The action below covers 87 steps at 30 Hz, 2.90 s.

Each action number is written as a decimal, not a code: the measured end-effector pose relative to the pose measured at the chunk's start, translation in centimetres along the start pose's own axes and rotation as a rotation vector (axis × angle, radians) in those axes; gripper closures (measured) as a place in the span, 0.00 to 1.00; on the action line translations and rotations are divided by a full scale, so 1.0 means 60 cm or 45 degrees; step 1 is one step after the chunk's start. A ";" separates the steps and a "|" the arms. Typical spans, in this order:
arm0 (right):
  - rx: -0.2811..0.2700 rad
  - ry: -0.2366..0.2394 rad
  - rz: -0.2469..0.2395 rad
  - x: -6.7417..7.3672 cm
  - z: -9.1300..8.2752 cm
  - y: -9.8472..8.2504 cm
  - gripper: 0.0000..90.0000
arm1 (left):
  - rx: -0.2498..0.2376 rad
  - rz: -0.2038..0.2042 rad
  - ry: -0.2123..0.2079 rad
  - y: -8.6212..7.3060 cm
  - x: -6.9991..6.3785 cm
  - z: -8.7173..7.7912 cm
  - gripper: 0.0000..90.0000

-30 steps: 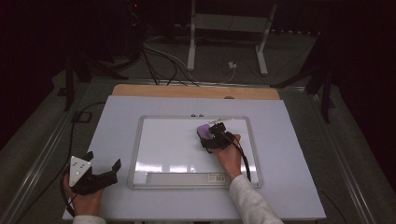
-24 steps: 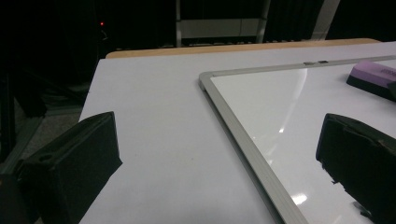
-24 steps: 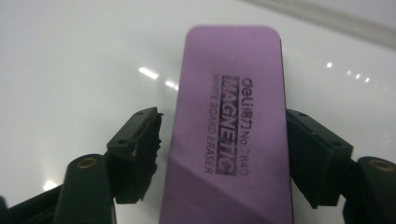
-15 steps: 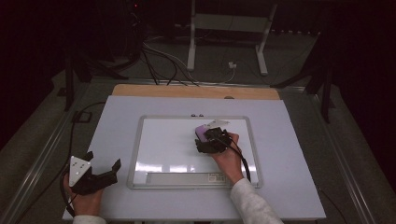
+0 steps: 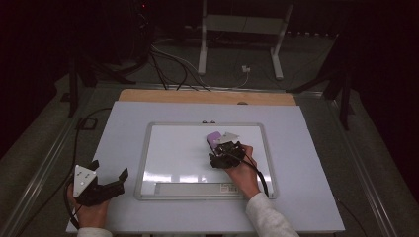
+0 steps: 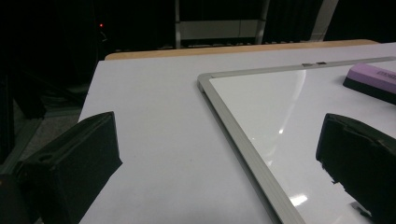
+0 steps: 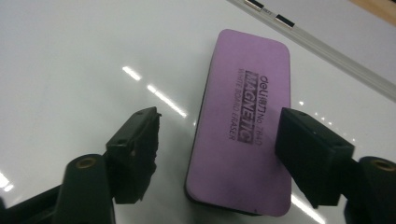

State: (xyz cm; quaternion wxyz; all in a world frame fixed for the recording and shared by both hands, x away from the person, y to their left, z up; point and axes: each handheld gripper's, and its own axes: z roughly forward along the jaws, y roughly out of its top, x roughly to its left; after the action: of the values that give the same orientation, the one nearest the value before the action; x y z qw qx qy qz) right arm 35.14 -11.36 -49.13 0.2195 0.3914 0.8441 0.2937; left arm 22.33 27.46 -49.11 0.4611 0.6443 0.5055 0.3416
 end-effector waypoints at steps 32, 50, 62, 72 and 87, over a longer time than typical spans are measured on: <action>0.073 -0.096 0.046 -0.039 0.009 -0.004 0.65 | -0.006 -0.002 0.004 0.000 0.000 -0.001 0.00; -0.026 -0.109 0.153 -0.058 -0.016 0.003 0.70 | -0.003 0.001 0.003 0.000 0.000 0.000 0.00; -0.051 -0.114 0.204 -0.071 -0.028 0.005 0.70 | 0.000 0.000 0.003 0.000 0.000 0.000 0.00; -0.071 -0.132 0.257 -0.087 -0.038 0.005 0.70 | 0.001 0.001 0.003 0.000 0.000 0.000 0.00; -0.080 -0.161 0.303 -0.108 -0.050 -0.001 0.70 | 0.001 -0.003 0.002 -0.001 -0.001 0.001 0.00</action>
State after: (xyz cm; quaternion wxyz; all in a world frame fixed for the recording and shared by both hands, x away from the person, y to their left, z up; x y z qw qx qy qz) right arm 37.19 -17.48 -46.07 0.2480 0.4994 0.7664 0.3188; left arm 22.38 27.39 -49.19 0.4608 0.6436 0.5068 0.3414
